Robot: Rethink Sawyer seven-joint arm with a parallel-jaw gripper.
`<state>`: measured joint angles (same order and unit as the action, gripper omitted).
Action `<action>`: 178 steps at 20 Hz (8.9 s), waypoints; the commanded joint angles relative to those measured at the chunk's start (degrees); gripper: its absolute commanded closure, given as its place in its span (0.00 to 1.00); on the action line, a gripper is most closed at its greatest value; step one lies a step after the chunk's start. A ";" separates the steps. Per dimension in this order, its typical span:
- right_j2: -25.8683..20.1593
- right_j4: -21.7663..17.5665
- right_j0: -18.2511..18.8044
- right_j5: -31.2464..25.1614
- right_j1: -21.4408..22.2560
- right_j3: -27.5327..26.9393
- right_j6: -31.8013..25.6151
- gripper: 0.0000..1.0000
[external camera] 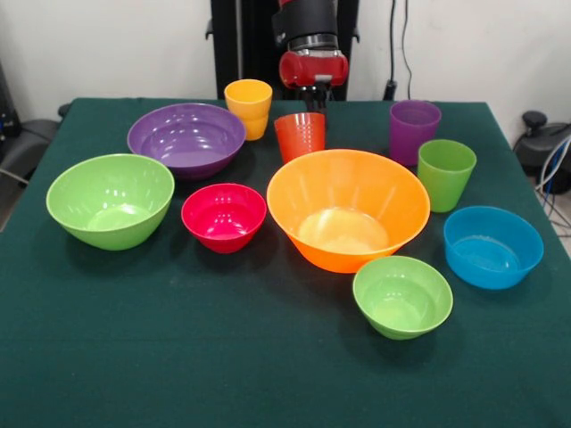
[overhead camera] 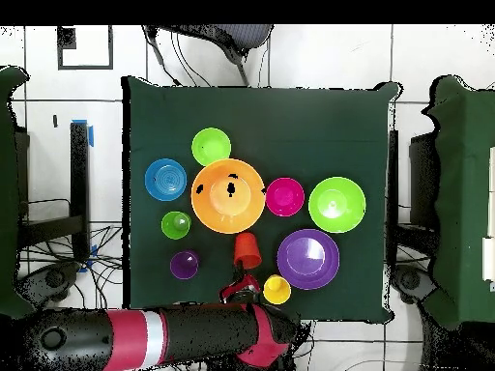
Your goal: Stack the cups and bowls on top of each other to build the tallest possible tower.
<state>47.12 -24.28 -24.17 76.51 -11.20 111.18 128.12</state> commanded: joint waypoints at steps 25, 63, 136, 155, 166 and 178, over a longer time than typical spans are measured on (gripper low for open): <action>-2.38 -7.15 5.41 2.00 -1.45 -6.34 -6.20 1.00; -3.08 -7.37 4.33 -1.37 0.09 -6.40 -5.18 1.00; -2.40 -8.63 3.67 -6.21 2.22 -6.64 -1.68 1.00; -1.67 -22.53 2.61 -13.13 5.73 -9.66 2.06 1.00; -4.11 -23.84 1.65 -20.49 5.39 -10.68 0.62 1.00; -6.87 -25.85 1.04 -27.73 5.80 -11.85 3.18 1.00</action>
<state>50.16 -47.34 -22.20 58.39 -5.11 108.27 128.12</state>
